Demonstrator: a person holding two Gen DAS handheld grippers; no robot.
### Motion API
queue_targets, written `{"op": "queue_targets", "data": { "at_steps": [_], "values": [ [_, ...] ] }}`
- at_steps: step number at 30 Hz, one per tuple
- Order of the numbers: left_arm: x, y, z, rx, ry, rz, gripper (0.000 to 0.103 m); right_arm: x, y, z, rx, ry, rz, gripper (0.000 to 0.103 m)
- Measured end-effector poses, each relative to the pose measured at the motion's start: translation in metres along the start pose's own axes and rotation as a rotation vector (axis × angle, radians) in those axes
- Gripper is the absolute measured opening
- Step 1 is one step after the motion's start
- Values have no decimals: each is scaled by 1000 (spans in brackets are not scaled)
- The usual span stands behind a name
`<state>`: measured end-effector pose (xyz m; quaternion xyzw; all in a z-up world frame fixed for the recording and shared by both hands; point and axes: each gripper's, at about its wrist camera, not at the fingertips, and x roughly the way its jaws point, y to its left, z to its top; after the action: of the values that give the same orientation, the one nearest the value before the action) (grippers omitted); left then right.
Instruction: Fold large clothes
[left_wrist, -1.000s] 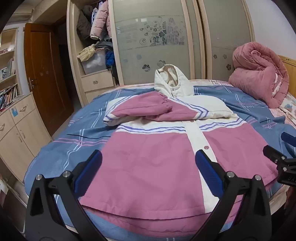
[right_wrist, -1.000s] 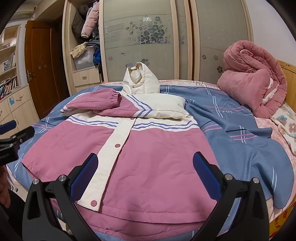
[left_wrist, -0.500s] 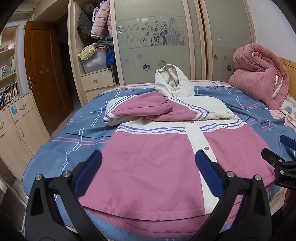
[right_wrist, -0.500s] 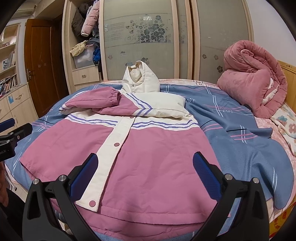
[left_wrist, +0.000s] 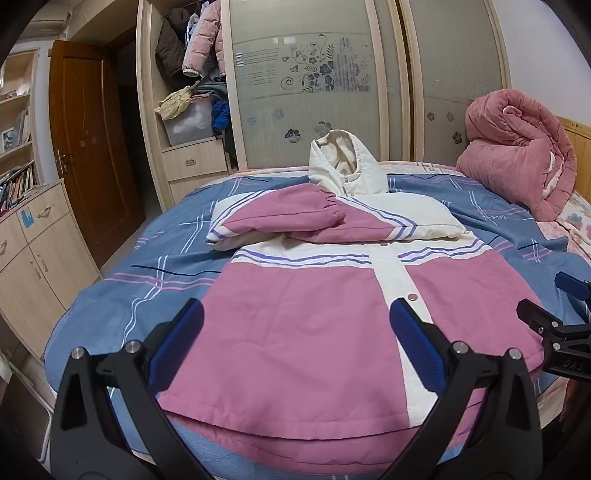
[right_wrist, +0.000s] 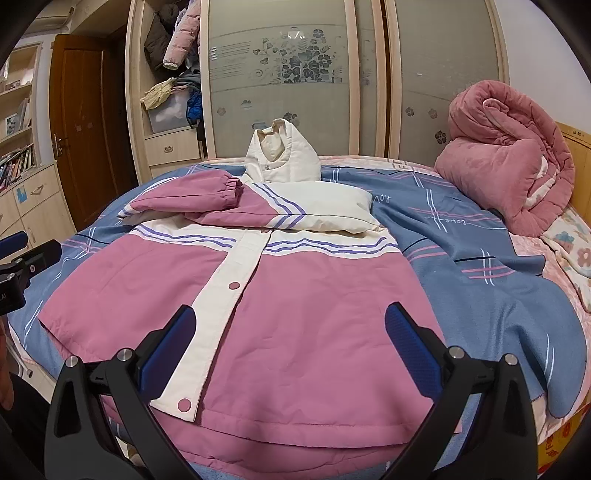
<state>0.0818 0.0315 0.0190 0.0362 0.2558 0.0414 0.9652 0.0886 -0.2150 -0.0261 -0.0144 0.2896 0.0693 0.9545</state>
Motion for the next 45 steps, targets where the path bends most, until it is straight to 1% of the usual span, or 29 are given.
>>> {"op": "queue_targets", "data": {
  "at_steps": [11, 13, 15, 17, 20, 21, 23, 24, 25, 26, 29, 30, 31, 32, 33, 34, 37, 39, 40, 41, 42, 44, 45],
  "values": [
    [-1, 0, -1, -4, -5, -22, 101, 1, 1, 0, -1, 3, -1, 102],
    [-2, 0, 0, -5, -11, -31, 101, -1, -1, 2, 7, -7, -3, 102],
    [-2, 1, 0, -7, -15, -36, 101, 0, -6, 4, 29, -7, 13, 102],
    [-3, 3, 1, -15, -17, -41, 101, 0, -13, 7, 77, -3, 56, 102],
    [-2, 7, 3, -31, -22, -46, 101, 5, -24, 23, 169, 30, 142, 102],
    [-2, 8, 3, -39, -24, -49, 101, 9, -30, 35, 236, 53, 224, 102],
    [0, 12, 4, -54, -20, -53, 101, 16, -36, 52, 318, 82, 331, 102],
    [1, 14, 4, -58, -18, -56, 101, 25, -36, 68, 359, 100, 397, 102],
    [1, 15, 4, -65, -16, -58, 101, 35, -36, 83, 388, 114, 440, 102],
    [3, 18, 5, -80, -15, -59, 101, 42, -34, 94, 404, 123, 466, 102],
    [6, 24, 5, -112, -12, -67, 101, 94, -15, 140, 442, 163, 591, 102],
    [7, 26, 6, -118, -10, -68, 101, 118, -11, 147, 455, 177, 615, 102],
    [9, 27, 6, -122, -8, -70, 101, 150, -4, 152, 481, 211, 645, 102],
    [10, 28, 5, -128, -5, -73, 101, 183, 4, 154, 524, 248, 679, 102],
    [12, 29, 5, -133, -1, -72, 101, 206, 13, 152, 556, 276, 704, 102],
    [13, 30, 5, -136, 1, -73, 101, 237, 21, 151, 593, 320, 725, 98],
    [20, 34, 4, -145, 16, -71, 101, 306, 39, 145, 670, 402, 716, 91],
    [22, 38, 4, -155, 21, -76, 101, 339, 49, 142, 695, 434, 706, 87],
    [21, 40, 3, -161, 20, -79, 101, 352, 51, 142, 698, 443, 681, 84],
    [21, 42, 3, -164, 18, -81, 101, 366, 51, 141, 704, 433, 632, 83],
    [20, 44, 3, -166, 15, -81, 101, 374, 51, 140, 716, 435, 613, 83],
    [21, 49, 3, -170, 16, -78, 101, 396, 52, 136, 758, 464, 599, 82],
    [22, 51, 3, -174, 18, -75, 101, 406, 51, 133, 787, 472, 590, 77]
  ]
}}
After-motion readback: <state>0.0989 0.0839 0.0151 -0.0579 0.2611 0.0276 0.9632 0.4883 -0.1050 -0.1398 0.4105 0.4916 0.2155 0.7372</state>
